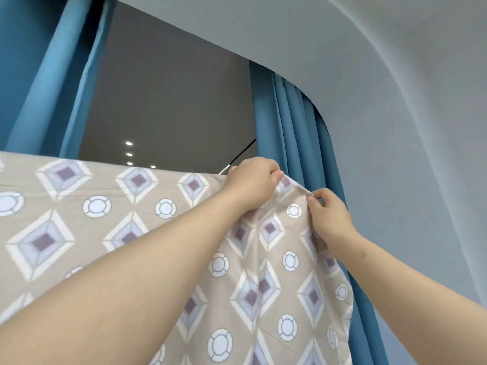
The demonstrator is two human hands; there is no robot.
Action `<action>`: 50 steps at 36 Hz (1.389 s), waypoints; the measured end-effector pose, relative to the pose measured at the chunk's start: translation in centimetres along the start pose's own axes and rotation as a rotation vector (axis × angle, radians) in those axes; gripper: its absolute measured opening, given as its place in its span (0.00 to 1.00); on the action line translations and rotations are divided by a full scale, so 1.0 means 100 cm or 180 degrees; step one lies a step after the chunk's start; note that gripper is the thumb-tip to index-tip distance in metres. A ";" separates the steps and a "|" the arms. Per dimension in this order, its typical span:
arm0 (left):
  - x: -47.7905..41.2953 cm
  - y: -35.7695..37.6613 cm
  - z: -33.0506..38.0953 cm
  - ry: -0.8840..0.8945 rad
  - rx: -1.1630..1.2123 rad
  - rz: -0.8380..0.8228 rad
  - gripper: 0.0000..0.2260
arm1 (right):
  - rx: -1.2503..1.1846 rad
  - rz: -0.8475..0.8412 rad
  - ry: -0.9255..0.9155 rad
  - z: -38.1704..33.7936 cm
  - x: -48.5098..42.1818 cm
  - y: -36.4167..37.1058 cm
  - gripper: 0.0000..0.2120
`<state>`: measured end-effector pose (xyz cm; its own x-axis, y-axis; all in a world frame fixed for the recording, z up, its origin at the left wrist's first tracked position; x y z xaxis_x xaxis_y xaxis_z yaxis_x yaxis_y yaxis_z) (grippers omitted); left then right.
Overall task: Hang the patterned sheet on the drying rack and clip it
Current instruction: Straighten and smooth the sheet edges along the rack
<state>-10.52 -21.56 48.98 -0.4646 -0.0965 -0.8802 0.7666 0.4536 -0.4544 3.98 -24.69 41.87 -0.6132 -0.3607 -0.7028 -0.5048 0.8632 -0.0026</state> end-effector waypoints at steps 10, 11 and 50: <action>0.044 -0.047 -0.050 -0.0235 -0.1165 -0.0016 0.16 | 0.0037 -0.1352 0.0260 -0.001 0.032 0.062 0.21; 0.048 -0.053 -0.058 -0.0364 -0.1289 -0.0026 0.17 | 0.0051 -0.1291 0.0244 -0.002 0.033 0.065 0.19; 0.047 -0.018 -0.088 -0.0492 -0.1797 -0.0786 0.19 | 0.0610 -0.1127 -0.0298 -0.012 0.028 0.089 0.16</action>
<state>-18.03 -15.05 46.85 -0.4963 -0.3655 -0.7875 0.2737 0.7949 -0.5414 -2.95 -18.38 40.75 -0.3595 -0.6212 -0.6963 -0.5469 0.7449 -0.3821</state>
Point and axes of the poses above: each hand's wrist, its own x-axis away from the middle knuckle, its own y-axis out of the palm, z = x × y, the point moved 8 cm from there along -x, towards the middle knuckle, and after that the axes turned 6 degrees about y, right-handed, at the moved point
